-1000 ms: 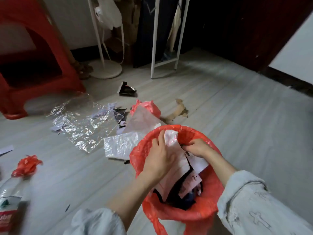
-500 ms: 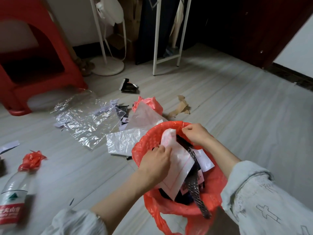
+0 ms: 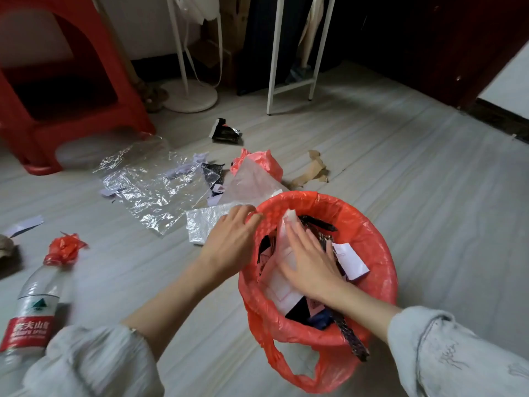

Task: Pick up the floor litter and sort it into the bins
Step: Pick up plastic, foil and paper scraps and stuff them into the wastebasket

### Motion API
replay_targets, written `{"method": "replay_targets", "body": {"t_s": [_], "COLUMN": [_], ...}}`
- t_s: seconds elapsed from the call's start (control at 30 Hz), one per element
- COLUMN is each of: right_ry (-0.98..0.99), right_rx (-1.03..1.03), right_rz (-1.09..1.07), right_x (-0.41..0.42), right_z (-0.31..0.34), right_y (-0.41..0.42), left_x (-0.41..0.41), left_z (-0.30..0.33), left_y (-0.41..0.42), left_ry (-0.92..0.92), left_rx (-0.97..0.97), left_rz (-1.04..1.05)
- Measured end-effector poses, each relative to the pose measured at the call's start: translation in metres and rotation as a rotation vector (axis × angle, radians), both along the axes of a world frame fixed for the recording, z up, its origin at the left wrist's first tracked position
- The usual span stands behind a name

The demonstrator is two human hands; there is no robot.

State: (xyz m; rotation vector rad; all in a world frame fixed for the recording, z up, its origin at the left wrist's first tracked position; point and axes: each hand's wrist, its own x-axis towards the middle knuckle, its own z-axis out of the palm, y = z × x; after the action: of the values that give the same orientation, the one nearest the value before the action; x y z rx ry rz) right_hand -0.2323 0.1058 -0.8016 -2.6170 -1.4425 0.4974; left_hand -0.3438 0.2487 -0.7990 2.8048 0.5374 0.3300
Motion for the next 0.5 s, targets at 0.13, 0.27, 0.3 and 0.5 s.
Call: {"method": "replay_targets", "body": {"t_s": [0.13, 0.27, 0.3, 0.5], "right_ry": [-0.159, -0.063, -0.050, -0.069], "right_rx": [-0.247, -0.408, -0.457, -0.613], "right_rz": [0.059, 0.029, 0.022, 0.031], "right_x": [0.004, 0.018, 0.020, 0.020], "right_z": [-0.027, -0.058, -0.065, -0.099], "right_y": [-0.011, 0.000, 0.002, 0.019], "left_x": [-0.007, -0.005, -0.005, -0.008], "left_z": [-0.001, -0.008, -0.009, -0.011], "left_y": [-0.001, -0.004, -0.005, -0.008], "left_ry": [0.031, 0.065, 0.074, 0.106], "left_rx": [-0.222, -0.287, -0.294, -0.305], "left_rz": [-0.002, 0.030, 0.040, 0.052]}}
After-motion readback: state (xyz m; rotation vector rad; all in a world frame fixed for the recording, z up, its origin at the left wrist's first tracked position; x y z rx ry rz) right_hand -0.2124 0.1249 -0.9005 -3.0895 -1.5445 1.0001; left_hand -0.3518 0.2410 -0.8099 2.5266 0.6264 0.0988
